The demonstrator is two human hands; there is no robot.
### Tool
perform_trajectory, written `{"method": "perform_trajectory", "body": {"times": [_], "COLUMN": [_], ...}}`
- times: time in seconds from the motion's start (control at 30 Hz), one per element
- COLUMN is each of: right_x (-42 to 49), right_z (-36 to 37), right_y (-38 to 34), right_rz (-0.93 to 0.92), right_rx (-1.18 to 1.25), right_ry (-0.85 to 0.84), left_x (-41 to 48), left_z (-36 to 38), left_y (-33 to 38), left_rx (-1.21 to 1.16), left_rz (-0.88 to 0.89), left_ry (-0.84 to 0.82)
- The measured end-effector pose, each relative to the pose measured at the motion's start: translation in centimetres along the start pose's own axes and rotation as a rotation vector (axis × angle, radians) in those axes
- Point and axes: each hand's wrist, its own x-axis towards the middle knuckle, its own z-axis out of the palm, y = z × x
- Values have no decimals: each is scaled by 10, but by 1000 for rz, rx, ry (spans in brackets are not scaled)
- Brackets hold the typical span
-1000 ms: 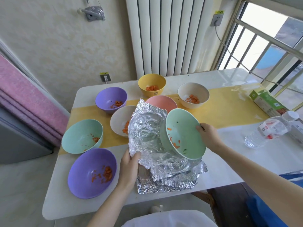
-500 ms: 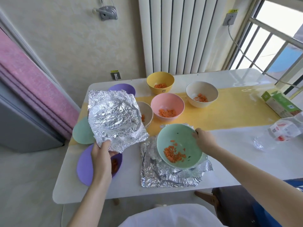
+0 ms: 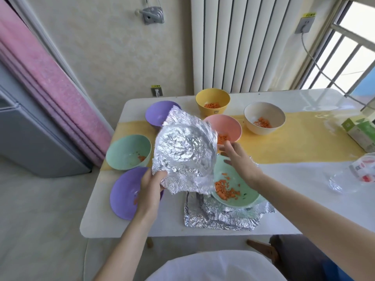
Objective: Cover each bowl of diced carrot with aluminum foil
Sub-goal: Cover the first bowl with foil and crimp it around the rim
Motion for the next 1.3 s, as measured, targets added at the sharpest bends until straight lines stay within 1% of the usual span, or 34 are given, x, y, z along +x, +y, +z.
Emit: {"method": "perform_trajectory", "body": {"times": [0.03, 0.1, 0.23, 0.3, 0.4, 0.5, 0.57, 0.63, 0.8, 0.9, 1.0, 1.13, 1.2, 1.3], "right_x": [-1, -3, -3, -1, 3, 5, 7, 8, 12, 13, 14, 17, 19, 22], "right_z": [6, 14, 28, 33, 41, 50, 58, 64, 80, 93, 105, 118, 123, 130], "right_y": [-3, -7, -3, 0, 1, -1, -2, -2, -5, -8, -10, -10, -10, -11], "right_rz": [51, 114, 106, 88, 45, 37, 72, 95, 76, 54, 48, 62, 55, 46], "right_rx": [112, 201, 160, 134, 59, -41, -53, -60, -169, -195, -171, -184, -194, -218], "right_ry": [-46, -83, 2, 30, 12, -80, -144, -167, -163, -147, -162, -196, -220, -269], "left_x": [-2, -4, -6, -6, -7, -10, -10, -8, -4, -1, 3, 13, 20, 26], "left_z": [-1, -7, -25, -33, -43, -50, -56, -60, -77, -88, -99, -115, -124, -134], "left_y": [2, 1, -2, -5, -12, -14, -15, -16, -21, -22, -17, -3, 1, 2], "left_rx": [27, 65, 63, 117, 79, 29, -19, -52, -43, 14, 50, -10, -55, 1], "left_rz": [-6, -9, -66, -116, -220, -261, -255, -247, -182, -148, -137, -129, -114, -101], "left_ry": [-20, -62, -228, -262, -199, -185, -158, -92, 100, 154, 124, 45, 40, 4]}}
